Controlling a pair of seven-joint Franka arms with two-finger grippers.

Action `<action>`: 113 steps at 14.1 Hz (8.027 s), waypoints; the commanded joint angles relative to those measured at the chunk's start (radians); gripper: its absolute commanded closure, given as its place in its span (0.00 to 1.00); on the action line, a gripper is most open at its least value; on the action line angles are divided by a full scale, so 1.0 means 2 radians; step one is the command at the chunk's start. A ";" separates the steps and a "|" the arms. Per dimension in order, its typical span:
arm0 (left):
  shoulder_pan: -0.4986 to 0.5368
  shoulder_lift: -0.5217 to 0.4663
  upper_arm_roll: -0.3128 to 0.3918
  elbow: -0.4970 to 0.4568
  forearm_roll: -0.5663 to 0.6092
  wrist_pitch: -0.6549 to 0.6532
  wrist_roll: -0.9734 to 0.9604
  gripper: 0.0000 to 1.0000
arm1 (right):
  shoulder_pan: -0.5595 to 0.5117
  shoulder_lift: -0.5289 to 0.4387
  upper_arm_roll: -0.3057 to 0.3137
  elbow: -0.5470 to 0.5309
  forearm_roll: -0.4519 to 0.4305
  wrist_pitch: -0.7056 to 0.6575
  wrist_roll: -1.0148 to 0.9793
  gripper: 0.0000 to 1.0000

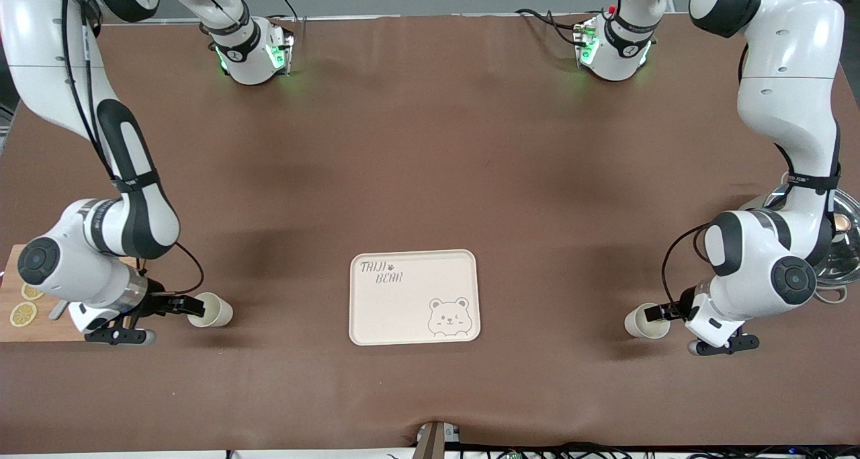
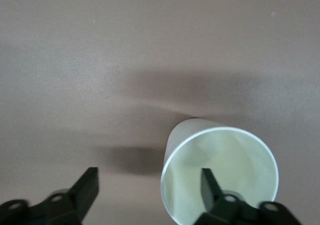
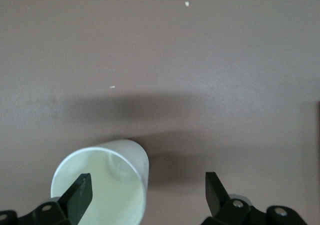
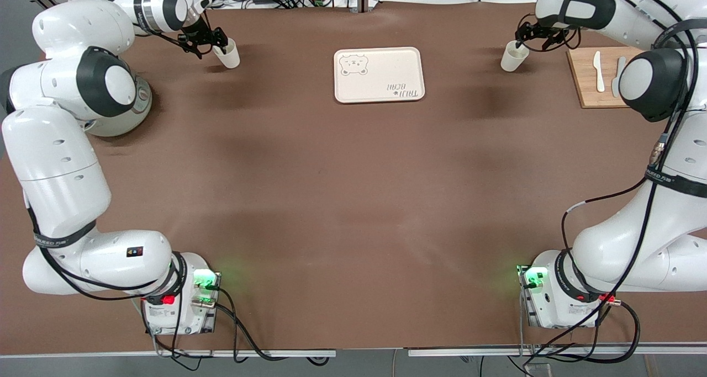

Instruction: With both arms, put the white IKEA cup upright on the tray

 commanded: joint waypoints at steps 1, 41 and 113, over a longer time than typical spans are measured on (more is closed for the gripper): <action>-0.007 -0.002 0.001 0.003 -0.002 0.001 -0.022 0.47 | 0.003 0.014 0.000 0.014 0.003 0.009 -0.004 0.00; -0.232 -0.039 -0.015 0.072 -0.011 -0.064 -0.413 1.00 | 0.096 0.023 0.004 0.118 0.008 -0.163 0.173 1.00; -0.006 -0.303 -0.009 -0.017 -0.003 -0.266 0.046 0.00 | -0.028 -0.402 -0.005 -0.022 -0.041 -0.420 0.013 0.00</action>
